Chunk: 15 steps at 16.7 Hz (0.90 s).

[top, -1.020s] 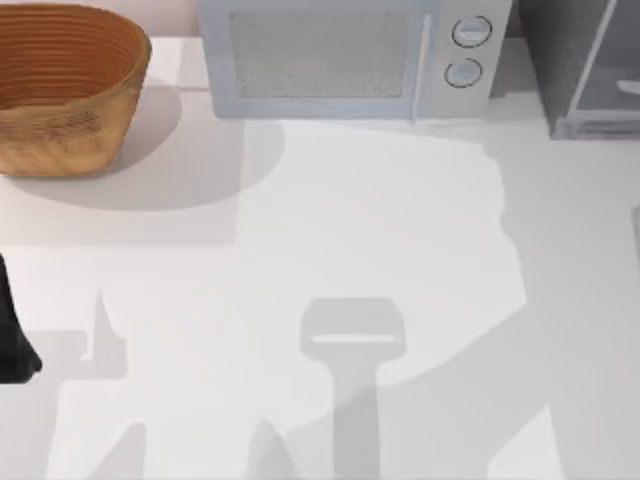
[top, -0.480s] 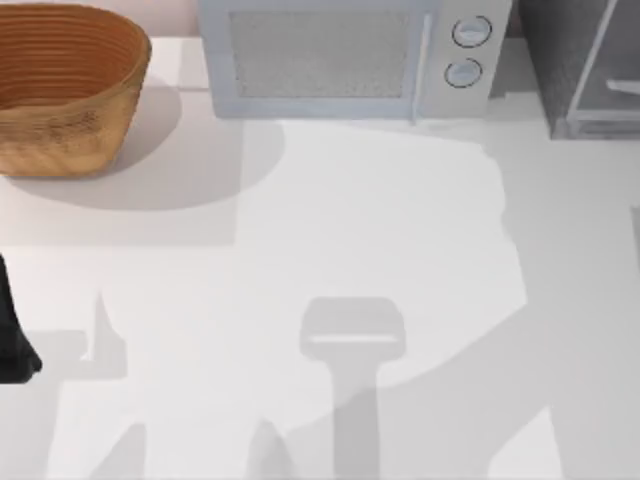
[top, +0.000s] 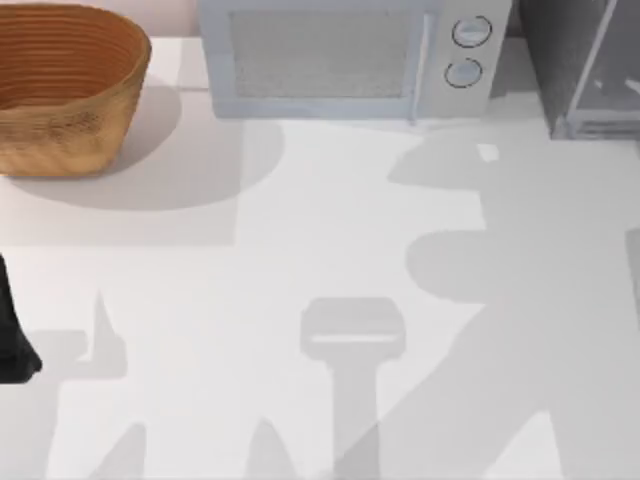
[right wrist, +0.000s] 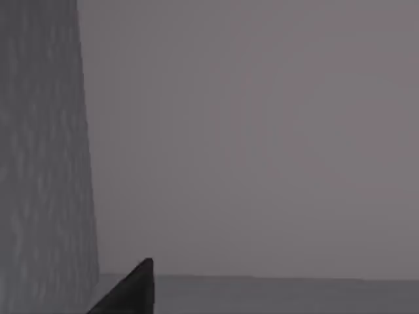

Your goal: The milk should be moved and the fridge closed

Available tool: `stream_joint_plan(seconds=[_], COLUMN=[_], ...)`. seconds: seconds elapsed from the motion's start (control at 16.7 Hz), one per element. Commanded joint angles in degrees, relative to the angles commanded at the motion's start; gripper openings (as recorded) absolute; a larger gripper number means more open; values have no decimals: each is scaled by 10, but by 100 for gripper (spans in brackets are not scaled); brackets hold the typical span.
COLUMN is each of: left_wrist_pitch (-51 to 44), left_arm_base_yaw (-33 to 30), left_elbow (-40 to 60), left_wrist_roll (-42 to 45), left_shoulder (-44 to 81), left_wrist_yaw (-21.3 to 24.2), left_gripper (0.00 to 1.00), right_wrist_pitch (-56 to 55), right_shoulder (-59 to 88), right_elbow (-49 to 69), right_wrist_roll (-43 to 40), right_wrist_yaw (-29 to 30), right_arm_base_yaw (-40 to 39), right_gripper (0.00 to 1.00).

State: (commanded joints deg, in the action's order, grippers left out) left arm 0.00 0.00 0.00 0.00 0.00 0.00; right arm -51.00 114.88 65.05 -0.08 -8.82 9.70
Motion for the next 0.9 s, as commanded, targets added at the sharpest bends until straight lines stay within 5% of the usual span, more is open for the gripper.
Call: stream_joint_plan(seconds=[0.9], left_wrist_pitch=[0], left_arm_base_yaw=[0], left_elbow=[0], left_wrist_roll=[0], left_shoulder=[0], left_wrist_yaw=[0], left_gripper=[100], right_wrist_pitch=[358], right_shoulder=[-859], right_elbow=[-458], right_wrist_roll=[-2], right_wrist_yaw=[64], right_arm_base_yaw=[-69], right_gripper=[100])
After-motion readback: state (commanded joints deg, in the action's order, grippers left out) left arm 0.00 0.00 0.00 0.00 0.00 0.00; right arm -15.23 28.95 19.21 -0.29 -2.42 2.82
